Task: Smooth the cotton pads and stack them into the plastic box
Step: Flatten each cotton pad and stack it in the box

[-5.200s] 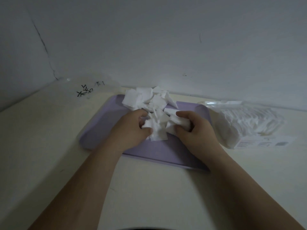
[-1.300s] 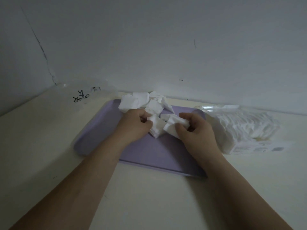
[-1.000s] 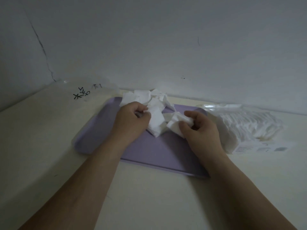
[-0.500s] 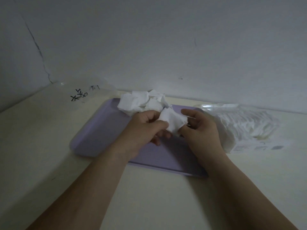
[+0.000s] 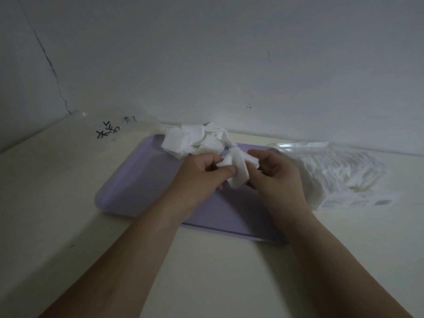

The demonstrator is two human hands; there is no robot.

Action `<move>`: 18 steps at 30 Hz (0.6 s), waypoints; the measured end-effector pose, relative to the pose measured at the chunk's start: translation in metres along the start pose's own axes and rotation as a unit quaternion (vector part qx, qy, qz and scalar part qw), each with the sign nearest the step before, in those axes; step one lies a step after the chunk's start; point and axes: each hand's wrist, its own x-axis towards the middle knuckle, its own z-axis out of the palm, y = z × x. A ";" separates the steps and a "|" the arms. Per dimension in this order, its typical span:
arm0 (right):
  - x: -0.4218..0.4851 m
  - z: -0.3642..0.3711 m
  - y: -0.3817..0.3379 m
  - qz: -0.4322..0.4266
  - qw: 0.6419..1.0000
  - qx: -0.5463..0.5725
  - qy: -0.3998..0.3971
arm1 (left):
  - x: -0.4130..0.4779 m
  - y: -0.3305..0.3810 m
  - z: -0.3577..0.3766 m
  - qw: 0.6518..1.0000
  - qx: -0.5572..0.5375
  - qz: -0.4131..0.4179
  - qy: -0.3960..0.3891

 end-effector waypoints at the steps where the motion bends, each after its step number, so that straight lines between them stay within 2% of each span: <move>1: 0.000 0.000 0.000 -0.001 1.000 0.005 0.001 | 0.000 0.000 0.000 1.000 -0.012 -0.009 -0.001; 9: 0.001 0.003 0.002 -0.012 1.000 0.020 -0.001 | 0.002 -0.001 0.004 0.992 -0.113 -0.053 0.004; 14: 0.000 0.002 -0.006 0.020 0.994 0.103 -0.030 | 0.002 -0.001 0.005 0.991 -0.119 -0.065 0.003; 18: -0.001 0.003 -0.006 -0.019 0.998 0.047 -0.023 | 0.000 0.003 0.005 0.983 -0.155 -0.091 -0.036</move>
